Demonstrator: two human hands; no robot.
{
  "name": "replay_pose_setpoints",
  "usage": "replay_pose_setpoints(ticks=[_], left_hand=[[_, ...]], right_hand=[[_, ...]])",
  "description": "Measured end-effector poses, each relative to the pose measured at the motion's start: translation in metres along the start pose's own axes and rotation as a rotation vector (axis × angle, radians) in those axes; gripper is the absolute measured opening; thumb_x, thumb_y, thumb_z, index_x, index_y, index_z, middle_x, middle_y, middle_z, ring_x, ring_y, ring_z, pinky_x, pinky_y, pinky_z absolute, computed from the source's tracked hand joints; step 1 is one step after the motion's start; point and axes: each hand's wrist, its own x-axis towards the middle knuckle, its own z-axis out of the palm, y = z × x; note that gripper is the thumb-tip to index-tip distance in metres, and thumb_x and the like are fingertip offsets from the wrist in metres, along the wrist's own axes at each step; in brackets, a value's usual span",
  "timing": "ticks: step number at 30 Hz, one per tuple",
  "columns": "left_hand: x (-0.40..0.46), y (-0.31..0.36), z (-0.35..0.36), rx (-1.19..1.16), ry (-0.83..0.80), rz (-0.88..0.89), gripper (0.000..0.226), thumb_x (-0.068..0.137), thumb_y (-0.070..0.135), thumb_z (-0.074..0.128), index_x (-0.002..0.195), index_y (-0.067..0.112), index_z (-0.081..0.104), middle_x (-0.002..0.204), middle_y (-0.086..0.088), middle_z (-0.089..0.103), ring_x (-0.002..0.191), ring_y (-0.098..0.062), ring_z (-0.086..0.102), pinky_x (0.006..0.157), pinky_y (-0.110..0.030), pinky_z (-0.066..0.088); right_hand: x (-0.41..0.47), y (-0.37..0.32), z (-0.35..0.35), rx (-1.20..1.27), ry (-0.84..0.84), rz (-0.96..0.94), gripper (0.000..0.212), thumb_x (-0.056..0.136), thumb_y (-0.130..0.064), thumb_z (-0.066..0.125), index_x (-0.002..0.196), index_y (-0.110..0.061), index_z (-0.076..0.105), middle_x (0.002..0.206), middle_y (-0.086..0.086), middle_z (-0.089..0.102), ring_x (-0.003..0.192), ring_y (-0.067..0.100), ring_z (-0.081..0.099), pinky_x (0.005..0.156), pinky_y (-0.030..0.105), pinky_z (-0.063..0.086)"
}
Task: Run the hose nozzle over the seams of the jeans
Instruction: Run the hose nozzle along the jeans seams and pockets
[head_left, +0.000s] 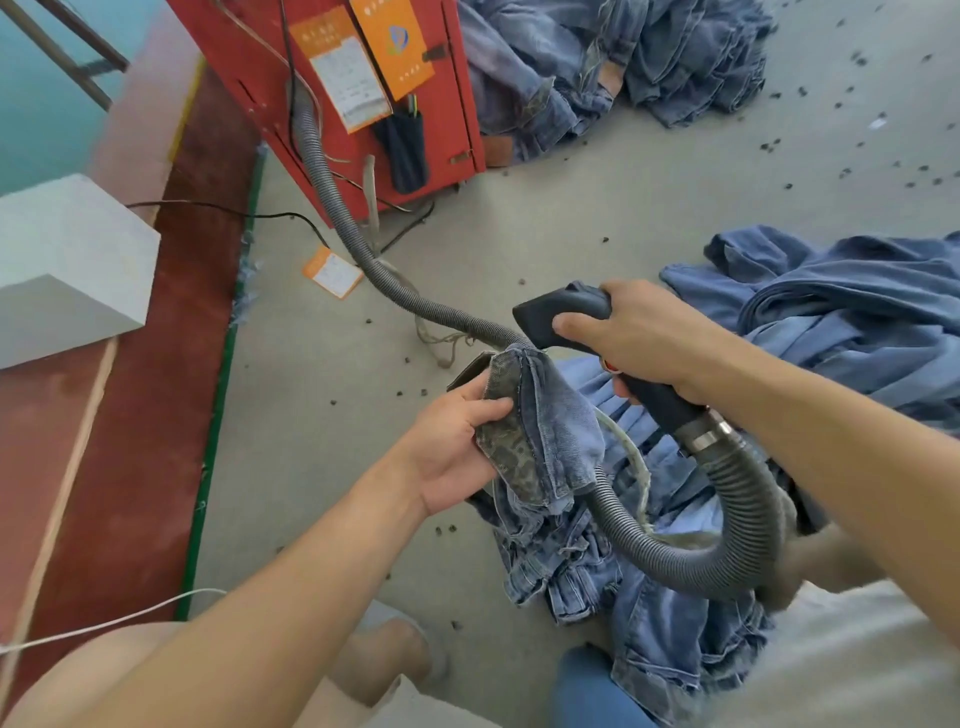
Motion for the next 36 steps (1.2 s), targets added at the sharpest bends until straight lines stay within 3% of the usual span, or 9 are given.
replay_pose_setpoints(ticks=[4,6,9,14,19,25,30,33,36], left_hand=[[0.002,0.005,-0.002,-0.027,0.021,0.013,0.047,0.102,-0.005,0.038,0.133,0.014,0.067,0.132,-0.020,0.066,0.113,-0.033,0.068,0.093,-0.047,0.058],[0.001,0.007,-0.002,-0.046,0.003,0.025,0.049,0.101,-0.005,0.037,0.137,0.013,0.064,0.133,-0.021,0.065,0.113,-0.034,0.068,0.093,-0.047,0.058],[0.000,0.006,0.001,-0.031,-0.040,0.014,0.048,0.100,-0.004,0.038,0.136,0.013,0.064,0.132,-0.020,0.066,0.112,-0.034,0.069,0.091,-0.046,0.058],[0.001,0.006,0.000,-0.042,-0.031,0.025,0.046,0.101,-0.004,0.035,0.134,0.009,0.064,0.134,-0.022,0.064,0.115,-0.035,0.067,0.092,-0.047,0.058],[0.003,0.014,-0.004,-0.028,-0.023,0.057,0.059,0.091,-0.009,0.031,0.141,0.007,0.058,0.135,-0.025,0.062,0.115,-0.037,0.065,0.095,-0.051,0.057],[0.004,0.012,-0.003,-0.004,-0.012,0.060,0.061,0.083,-0.014,0.033,0.135,0.001,0.060,0.128,-0.026,0.063,0.108,-0.036,0.067,0.088,-0.048,0.059],[0.004,0.020,-0.002,-0.006,0.010,0.096,0.059,0.082,-0.011,0.037,0.138,-0.007,0.051,0.127,-0.027,0.062,0.111,-0.037,0.065,0.091,-0.048,0.059],[0.003,0.019,0.000,-0.007,-0.019,0.099,0.066,0.081,-0.017,0.030,0.143,-0.007,0.049,0.133,-0.029,0.059,0.117,-0.038,0.063,0.095,-0.048,0.057],[0.002,0.013,0.002,0.010,-0.051,0.068,0.066,0.081,-0.020,0.029,0.142,-0.004,0.051,0.136,-0.029,0.056,0.123,-0.040,0.057,0.103,-0.052,0.053]], right_hand=[[-0.009,0.008,-0.011,-0.009,-0.073,-0.029,0.029,0.093,-0.048,0.068,0.094,-0.020,0.061,0.049,-0.003,0.059,0.039,0.018,0.060,0.039,0.029,0.049],[-0.016,0.006,-0.007,-0.127,-0.143,-0.073,0.029,0.092,-0.052,0.068,0.091,-0.024,0.060,0.054,-0.001,0.064,0.038,0.016,0.061,0.038,0.028,0.048],[-0.012,0.000,0.006,-0.284,-0.056,-0.112,0.033,0.095,-0.054,0.063,0.098,-0.021,0.059,0.072,0.001,0.067,0.047,0.013,0.062,0.046,0.031,0.051],[-0.004,0.003,-0.004,-0.135,0.033,-0.024,0.034,0.096,-0.049,0.064,0.101,-0.016,0.058,0.073,0.007,0.066,0.053,0.027,0.067,0.059,0.047,0.062],[-0.014,0.006,0.007,-0.239,-0.126,-0.108,0.031,0.093,-0.054,0.066,0.095,-0.023,0.058,0.068,0.002,0.066,0.038,0.015,0.062,0.036,0.024,0.045],[0.001,0.004,0.007,-0.164,0.043,-0.050,0.035,0.098,-0.050,0.062,0.103,-0.016,0.057,0.080,0.007,0.067,0.057,0.026,0.067,0.059,0.042,0.059],[-0.019,0.009,0.003,-0.250,-0.186,-0.122,0.027,0.091,-0.055,0.066,0.091,-0.030,0.056,0.061,-0.002,0.064,0.039,0.013,0.062,0.037,0.026,0.045],[-0.011,0.004,0.017,-0.340,-0.084,-0.139,0.033,0.096,-0.055,0.062,0.099,-0.023,0.058,0.076,-0.001,0.065,0.055,0.014,0.061,0.051,0.029,0.043],[0.001,-0.001,0.016,-0.221,0.054,-0.077,0.039,0.099,-0.051,0.060,0.108,-0.014,0.056,0.088,0.008,0.068,0.073,0.027,0.066,0.063,0.037,0.051]])
